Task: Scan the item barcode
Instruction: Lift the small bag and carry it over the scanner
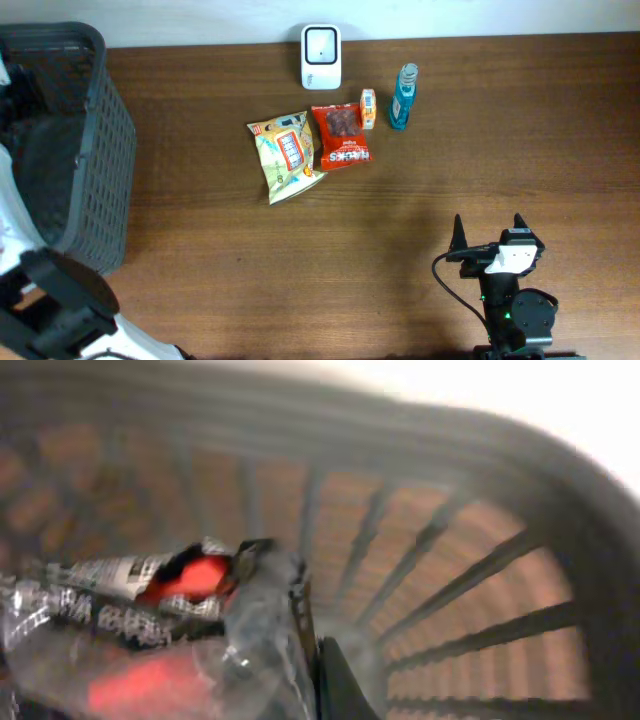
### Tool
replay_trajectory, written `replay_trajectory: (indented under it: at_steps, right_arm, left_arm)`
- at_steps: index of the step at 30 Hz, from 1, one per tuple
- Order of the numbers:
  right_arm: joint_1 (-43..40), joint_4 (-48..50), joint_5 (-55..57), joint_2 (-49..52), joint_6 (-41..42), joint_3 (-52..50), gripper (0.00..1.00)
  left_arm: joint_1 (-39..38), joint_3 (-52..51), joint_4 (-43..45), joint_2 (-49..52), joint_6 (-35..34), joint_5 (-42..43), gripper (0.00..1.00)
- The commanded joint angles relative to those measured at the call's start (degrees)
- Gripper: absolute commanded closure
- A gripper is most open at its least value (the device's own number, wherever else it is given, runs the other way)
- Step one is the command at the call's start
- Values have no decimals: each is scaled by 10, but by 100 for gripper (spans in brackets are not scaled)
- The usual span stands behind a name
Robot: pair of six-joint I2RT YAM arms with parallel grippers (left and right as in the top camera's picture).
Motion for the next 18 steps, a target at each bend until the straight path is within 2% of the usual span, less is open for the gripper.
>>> replay_trajectory:
  at_steps: [1, 5, 10, 15, 18]
  right_arm:
    - [-3, -2, 7, -2, 0, -4, 2]
    - [-3, -2, 7, -2, 0, -4, 1]
    - [-3, -2, 7, -2, 0, -4, 2]
    - [-3, -2, 7, -2, 0, -4, 2]
    - [-3, -2, 7, -2, 0, -4, 2]
  left_arm:
    - [2, 15, 33, -82, -34, 118, 100]
    - [-17, 15, 62, -141, -84, 189, 100]
    - [-90, 15, 79, -175, -123, 248, 100]
    - [-227, 12, 60, -167, -122, 246, 100]
    - [-296, 12, 25, -156, -122, 177, 100]
